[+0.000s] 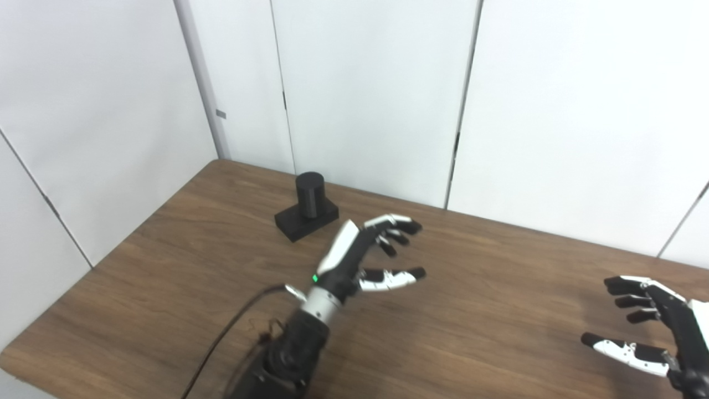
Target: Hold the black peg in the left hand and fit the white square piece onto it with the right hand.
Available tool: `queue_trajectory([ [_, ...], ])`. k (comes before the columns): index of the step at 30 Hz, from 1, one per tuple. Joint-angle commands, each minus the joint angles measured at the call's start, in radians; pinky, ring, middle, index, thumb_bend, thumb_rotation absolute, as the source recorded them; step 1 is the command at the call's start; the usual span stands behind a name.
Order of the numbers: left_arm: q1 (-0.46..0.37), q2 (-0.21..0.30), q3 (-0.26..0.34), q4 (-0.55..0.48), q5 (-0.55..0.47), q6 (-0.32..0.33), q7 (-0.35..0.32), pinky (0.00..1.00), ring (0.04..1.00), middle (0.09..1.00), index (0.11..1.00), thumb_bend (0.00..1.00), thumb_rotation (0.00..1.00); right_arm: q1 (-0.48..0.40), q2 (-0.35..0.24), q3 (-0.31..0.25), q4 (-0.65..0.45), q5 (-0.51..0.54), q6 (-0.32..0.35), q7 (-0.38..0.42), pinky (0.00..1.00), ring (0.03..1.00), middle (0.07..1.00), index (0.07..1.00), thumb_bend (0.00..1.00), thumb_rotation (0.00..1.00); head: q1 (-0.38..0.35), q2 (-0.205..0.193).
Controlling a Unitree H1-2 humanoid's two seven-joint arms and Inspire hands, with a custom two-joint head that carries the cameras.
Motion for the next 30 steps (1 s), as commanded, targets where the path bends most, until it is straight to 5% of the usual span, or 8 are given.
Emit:
queue_trajectory([
  [1,-0.056,0.037,0.013,-0.055,-0.005,0.006,-0.014,0.56,0.693,0.727,0.696,0.76,0.09,-0.027,-0.011,-0.009,-0.042,0.002,0.001,0.001,0.55,0.659,0.689,0.678,0.64,0.00,0.002,-0.001],
  [9,-0.083,0.077,0.073,-0.117,0.020,0.103,0.010,0.61,0.743,0.777,0.725,0.82,0.10,-0.032,-0.014,-0.012,-0.031,0.011,-0.029,-0.001,0.54,0.644,0.675,0.665,0.66,0.00,0.010,-0.006],
  [15,-0.107,0.101,0.103,-0.132,0.086,0.174,0.030,0.55,0.703,0.783,0.751,0.83,0.12,-0.033,-0.013,-0.018,-0.026,0.020,-0.037,-0.005,0.55,0.650,0.680,0.659,0.66,0.00,0.013,-0.008],
  [24,-0.129,0.157,0.100,-0.143,0.215,0.302,0.031,0.69,0.814,0.812,0.835,0.87,0.22,-0.028,-0.014,-0.020,-0.032,0.017,-0.045,-0.009,0.55,0.641,0.675,0.653,0.67,0.00,0.016,-0.007],
  [30,-0.151,0.194,0.100,-0.105,0.302,0.310,0.083,0.78,0.923,0.927,0.841,0.91,0.29,-0.028,-0.010,-0.020,-0.039,0.015,-0.043,-0.011,0.54,0.639,0.675,0.651,0.66,0.00,0.019,-0.008],
])
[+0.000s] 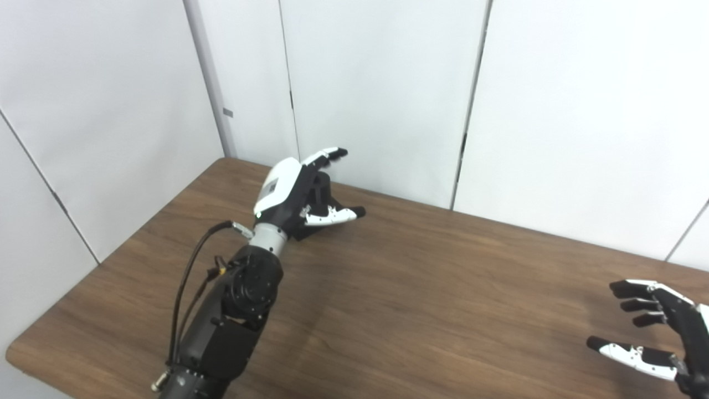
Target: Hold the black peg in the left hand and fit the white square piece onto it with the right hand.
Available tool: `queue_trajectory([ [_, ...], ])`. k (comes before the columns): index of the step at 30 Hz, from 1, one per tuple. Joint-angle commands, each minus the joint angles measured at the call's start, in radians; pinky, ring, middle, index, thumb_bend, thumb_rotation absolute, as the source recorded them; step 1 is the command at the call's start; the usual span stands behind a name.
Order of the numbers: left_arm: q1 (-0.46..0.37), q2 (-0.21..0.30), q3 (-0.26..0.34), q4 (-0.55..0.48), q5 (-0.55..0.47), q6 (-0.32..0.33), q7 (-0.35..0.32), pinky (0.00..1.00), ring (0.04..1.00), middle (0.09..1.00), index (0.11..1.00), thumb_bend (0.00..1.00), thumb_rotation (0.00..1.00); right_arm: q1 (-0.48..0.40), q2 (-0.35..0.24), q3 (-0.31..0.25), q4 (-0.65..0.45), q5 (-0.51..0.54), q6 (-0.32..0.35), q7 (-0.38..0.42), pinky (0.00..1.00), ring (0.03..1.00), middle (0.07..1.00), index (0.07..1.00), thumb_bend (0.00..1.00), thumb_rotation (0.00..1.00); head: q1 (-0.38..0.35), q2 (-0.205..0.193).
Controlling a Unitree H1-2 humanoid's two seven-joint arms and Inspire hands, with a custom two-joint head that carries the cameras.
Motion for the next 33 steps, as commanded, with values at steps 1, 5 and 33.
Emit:
queue_trajectory([
  [1,-0.071,0.038,0.009,0.001,0.050,0.002,0.050,0.81,0.945,0.941,0.844,0.92,0.31,-0.028,-0.010,-0.012,-0.038,0.006,-0.036,-0.016,0.53,0.638,0.675,0.650,0.66,0.00,-0.001,0.001],
  [5,-0.090,0.064,-0.015,0.024,0.151,0.076,0.047,0.85,0.989,0.986,0.861,0.97,0.36,-0.027,-0.009,-0.013,-0.043,0.007,-0.030,-0.014,0.54,0.642,0.678,0.655,0.66,0.00,0.000,-0.001],
  [33,-0.163,0.131,-0.121,0.213,0.330,0.317,-0.021,0.80,1.000,1.000,0.856,1.00,0.54,-0.024,-0.011,-0.011,-0.070,0.008,-0.022,-0.005,0.54,0.635,0.674,0.648,0.66,0.00,0.001,0.009],
])
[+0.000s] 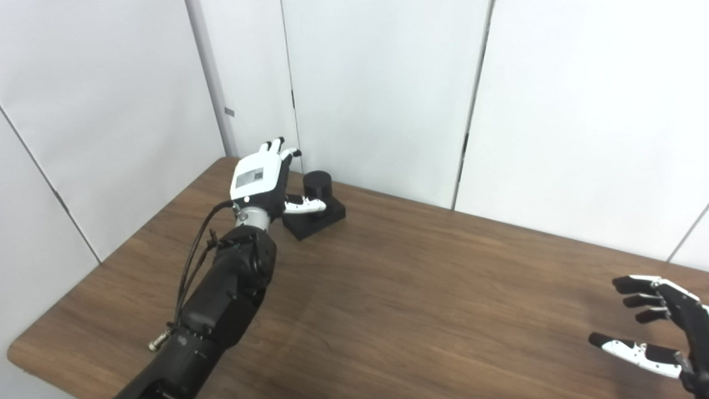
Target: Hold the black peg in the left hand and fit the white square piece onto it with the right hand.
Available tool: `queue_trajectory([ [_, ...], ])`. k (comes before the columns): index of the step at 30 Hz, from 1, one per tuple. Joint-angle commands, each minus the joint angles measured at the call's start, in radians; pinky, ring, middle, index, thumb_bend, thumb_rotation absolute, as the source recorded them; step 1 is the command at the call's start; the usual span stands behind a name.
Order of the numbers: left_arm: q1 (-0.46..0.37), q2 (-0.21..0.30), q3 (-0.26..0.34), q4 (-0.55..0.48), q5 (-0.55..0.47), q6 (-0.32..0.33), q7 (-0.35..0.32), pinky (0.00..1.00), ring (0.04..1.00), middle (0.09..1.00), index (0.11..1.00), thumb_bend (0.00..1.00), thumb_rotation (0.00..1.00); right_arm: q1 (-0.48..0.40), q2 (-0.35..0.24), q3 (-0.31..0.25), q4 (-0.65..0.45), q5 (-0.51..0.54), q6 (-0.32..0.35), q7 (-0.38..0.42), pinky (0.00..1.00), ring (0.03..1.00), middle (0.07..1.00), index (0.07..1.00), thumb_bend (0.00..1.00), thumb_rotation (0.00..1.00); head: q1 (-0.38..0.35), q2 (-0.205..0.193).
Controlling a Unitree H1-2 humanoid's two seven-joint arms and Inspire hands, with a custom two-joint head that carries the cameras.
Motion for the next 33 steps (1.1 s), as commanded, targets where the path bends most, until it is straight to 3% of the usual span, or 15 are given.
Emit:
queue_trajectory([
  [1,-0.061,0.035,0.008,0.007,0.036,0.009,-0.009,0.82,1.000,1.000,0.861,1.00,0.55,-0.024,-0.010,-0.009,-0.045,0.004,-0.020,-0.004,0.53,0.633,0.673,0.648,0.66,0.00,0.000,0.006],
  [8,-0.073,0.027,0.017,0.046,0.057,0.010,-0.037,0.81,1.000,1.000,0.857,1.00,0.57,-0.020,-0.008,-0.007,-0.062,-0.005,-0.002,0.002,0.54,0.631,0.674,0.651,0.66,0.00,-0.002,0.014],
  [14,-0.092,0.009,0.036,0.063,0.113,0.010,-0.118,0.83,1.000,1.000,0.876,1.00,0.59,-0.018,-0.006,-0.007,-0.072,-0.002,0.003,0.010,0.54,0.632,0.670,0.650,0.66,0.00,-0.004,0.016],
  [22,-0.121,0.013,0.016,0.127,0.191,0.010,-0.191,0.86,1.000,1.000,0.863,1.00,0.61,-0.013,0.002,-0.007,-0.106,-0.010,0.039,0.024,0.54,0.633,0.672,0.649,0.65,0.00,-0.007,0.023],
  [28,-0.138,0.011,0.000,0.169,0.197,0.010,-0.216,0.89,1.000,1.000,0.853,1.00,0.58,-0.013,0.004,-0.009,-0.121,-0.013,0.066,0.034,0.55,0.643,0.680,0.653,0.65,0.00,-0.010,0.026],
  [33,-0.140,-0.010,0.021,0.178,0.167,0.010,-0.232,0.93,1.000,1.000,0.843,1.00,0.56,-0.010,0.005,-0.005,-0.140,-0.017,0.081,0.038,0.54,0.646,0.681,0.654,0.65,0.00,-0.015,0.031],
])
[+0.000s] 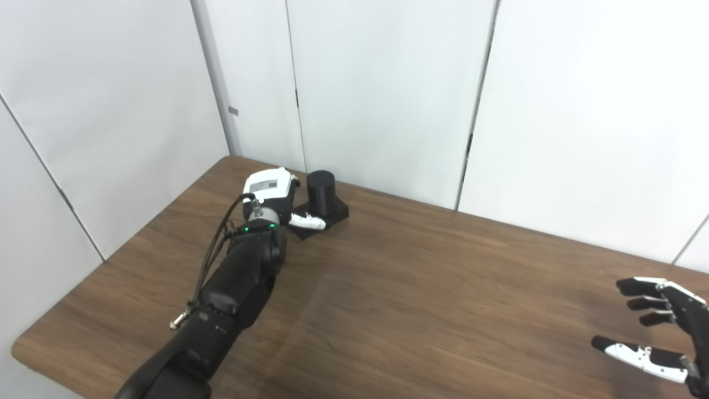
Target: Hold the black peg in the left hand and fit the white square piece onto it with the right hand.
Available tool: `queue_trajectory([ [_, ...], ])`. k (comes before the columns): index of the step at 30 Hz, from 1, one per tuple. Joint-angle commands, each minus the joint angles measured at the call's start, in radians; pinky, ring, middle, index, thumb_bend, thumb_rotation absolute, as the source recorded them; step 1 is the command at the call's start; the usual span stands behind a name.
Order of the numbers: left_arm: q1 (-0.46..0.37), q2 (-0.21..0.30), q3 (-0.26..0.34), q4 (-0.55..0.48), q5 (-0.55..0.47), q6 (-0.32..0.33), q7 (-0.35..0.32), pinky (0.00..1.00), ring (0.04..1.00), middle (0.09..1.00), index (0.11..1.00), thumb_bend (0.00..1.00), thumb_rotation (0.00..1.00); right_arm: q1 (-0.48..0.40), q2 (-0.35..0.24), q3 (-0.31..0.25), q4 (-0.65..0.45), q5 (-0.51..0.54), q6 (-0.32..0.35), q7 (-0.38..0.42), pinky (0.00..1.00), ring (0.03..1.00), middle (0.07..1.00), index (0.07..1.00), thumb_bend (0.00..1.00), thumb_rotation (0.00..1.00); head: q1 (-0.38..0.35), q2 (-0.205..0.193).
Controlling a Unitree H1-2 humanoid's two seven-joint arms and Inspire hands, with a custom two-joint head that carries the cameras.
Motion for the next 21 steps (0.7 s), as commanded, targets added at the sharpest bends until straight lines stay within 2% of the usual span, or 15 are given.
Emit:
queue_trajectory([
  [1,-0.059,0.013,0.013,-0.012,-0.003,0.004,0.012,0.92,1.000,1.000,0.825,1.00,0.56,-0.024,-0.005,-0.006,-0.039,-0.001,-0.007,-0.003,0.54,0.644,0.680,0.653,0.65,0.00,-0.002,0.002],
  [5,-0.063,0.015,-0.007,0.010,-0.012,0.003,0.031,0.91,1.000,1.000,0.766,1.00,0.55,-0.025,-0.005,-0.008,-0.043,0.001,-0.008,-0.003,0.53,0.633,0.673,0.647,0.66,0.00,-0.004,0.004],
  [9,-0.074,0.022,-0.032,0.048,-0.001,0.003,0.042,0.91,1.000,1.000,0.823,1.00,0.56,-0.023,-0.007,-0.009,-0.049,0.000,0.002,0.002,0.54,0.644,0.682,0.656,0.65,0.00,-0.006,0.006],
  [17,-0.091,0.042,-0.068,0.128,-0.042,0.002,0.070,0.93,1.000,1.000,0.857,1.00,0.52,-0.020,-0.009,-0.007,-0.060,-0.012,0.015,0.007,0.54,0.643,0.681,0.661,0.65,0.00,-0.010,0.008],
  [21,-0.097,0.040,-0.066,0.157,-0.060,0.003,0.067,0.95,1.000,1.000,0.862,1.00,0.50,-0.015,-0.008,-0.005,-0.066,-0.023,0.010,0.004,0.55,0.640,0.681,0.659,0.67,0.00,-0.016,0.012],
])
